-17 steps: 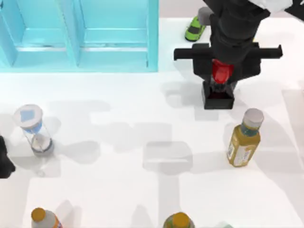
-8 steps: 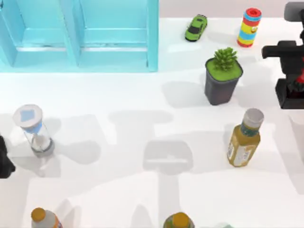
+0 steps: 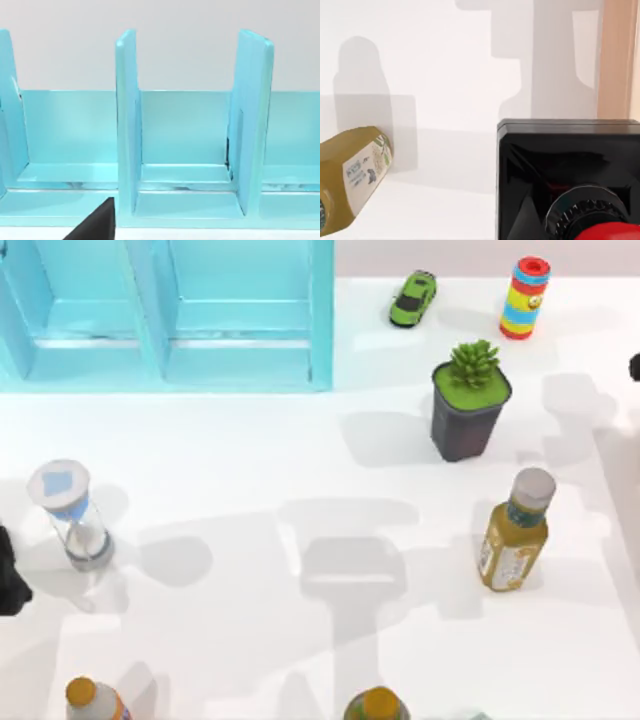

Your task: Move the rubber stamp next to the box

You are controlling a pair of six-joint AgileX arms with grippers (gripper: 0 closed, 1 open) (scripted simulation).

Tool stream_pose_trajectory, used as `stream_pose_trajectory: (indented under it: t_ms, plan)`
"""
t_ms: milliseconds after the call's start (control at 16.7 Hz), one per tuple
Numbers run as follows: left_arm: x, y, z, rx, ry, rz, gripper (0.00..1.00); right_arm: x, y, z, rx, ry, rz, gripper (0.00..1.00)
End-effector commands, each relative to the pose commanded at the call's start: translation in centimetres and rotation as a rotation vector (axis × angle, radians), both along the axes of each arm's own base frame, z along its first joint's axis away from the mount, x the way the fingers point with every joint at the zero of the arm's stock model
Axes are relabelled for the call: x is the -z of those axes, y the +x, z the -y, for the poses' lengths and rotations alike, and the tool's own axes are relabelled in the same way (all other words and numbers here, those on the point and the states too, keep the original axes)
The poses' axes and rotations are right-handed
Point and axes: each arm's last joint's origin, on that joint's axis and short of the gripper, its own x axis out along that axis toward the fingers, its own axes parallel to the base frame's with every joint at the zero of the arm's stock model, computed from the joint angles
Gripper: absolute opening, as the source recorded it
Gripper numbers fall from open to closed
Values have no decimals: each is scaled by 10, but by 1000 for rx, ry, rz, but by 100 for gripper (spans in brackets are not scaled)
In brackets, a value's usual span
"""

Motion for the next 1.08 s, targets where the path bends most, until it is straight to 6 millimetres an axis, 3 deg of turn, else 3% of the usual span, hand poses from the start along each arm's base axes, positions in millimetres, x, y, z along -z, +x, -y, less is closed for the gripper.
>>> stream_pose_trajectory:
  t_ms: [180,600,840,1080]
  plan:
    - [0,0,0,0,0,0,100,6,1,-1,-1,-2,-6,0]
    - [0,0,0,0,0,0,100,60,9,-1,0,0,6,0]
    - [0,0,0,0,0,0,100,64,9,-1,0,0,0,0]
    - [0,0,0,0,0,0,100,64,9,-1,0,0,0,30]
